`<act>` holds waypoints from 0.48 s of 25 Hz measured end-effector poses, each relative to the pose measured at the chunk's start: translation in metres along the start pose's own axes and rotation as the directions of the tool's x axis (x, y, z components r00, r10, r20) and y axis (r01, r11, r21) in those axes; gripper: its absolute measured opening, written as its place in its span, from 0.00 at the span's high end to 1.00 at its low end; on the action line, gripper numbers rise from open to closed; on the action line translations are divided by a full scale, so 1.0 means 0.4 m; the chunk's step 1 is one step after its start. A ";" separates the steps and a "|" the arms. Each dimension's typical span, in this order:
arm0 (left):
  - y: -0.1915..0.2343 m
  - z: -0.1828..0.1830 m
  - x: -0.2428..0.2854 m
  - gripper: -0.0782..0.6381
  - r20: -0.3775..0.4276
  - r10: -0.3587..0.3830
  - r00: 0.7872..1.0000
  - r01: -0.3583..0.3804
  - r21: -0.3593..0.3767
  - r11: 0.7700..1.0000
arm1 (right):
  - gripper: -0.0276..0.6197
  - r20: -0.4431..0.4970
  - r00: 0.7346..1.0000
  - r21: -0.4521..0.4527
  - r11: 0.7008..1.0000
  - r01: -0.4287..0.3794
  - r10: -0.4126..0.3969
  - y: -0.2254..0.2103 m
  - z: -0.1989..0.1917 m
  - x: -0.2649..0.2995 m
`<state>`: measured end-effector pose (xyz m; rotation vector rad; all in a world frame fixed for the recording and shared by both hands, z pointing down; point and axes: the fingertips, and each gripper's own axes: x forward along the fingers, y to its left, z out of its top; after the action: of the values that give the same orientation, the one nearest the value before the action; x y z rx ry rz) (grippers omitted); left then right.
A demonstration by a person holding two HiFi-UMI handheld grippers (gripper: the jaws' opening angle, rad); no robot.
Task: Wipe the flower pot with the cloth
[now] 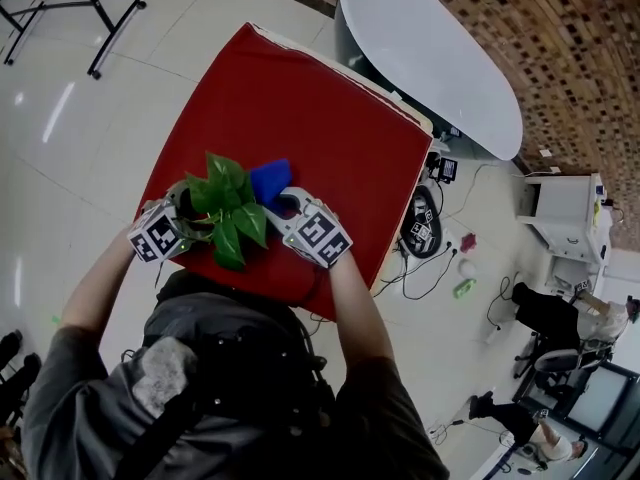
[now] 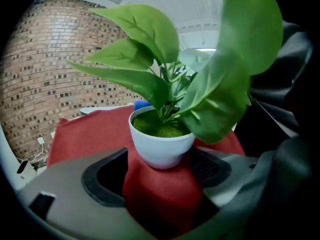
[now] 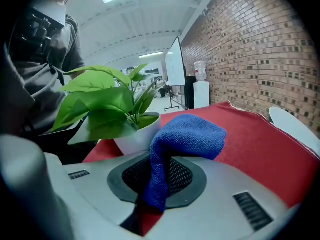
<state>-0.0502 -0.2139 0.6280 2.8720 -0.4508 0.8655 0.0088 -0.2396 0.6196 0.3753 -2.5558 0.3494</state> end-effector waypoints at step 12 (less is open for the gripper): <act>-0.045 -0.035 -0.115 0.31 0.035 0.278 0.960 -0.269 -0.171 0.948 | 0.83 -0.035 0.999 0.035 0.999 0.036 -0.035 0.064 -0.017 -0.047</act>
<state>-0.0882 -0.1828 0.6137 2.7273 -0.9011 0.7409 0.0190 -0.2100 0.6107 0.4239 -2.5085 0.3851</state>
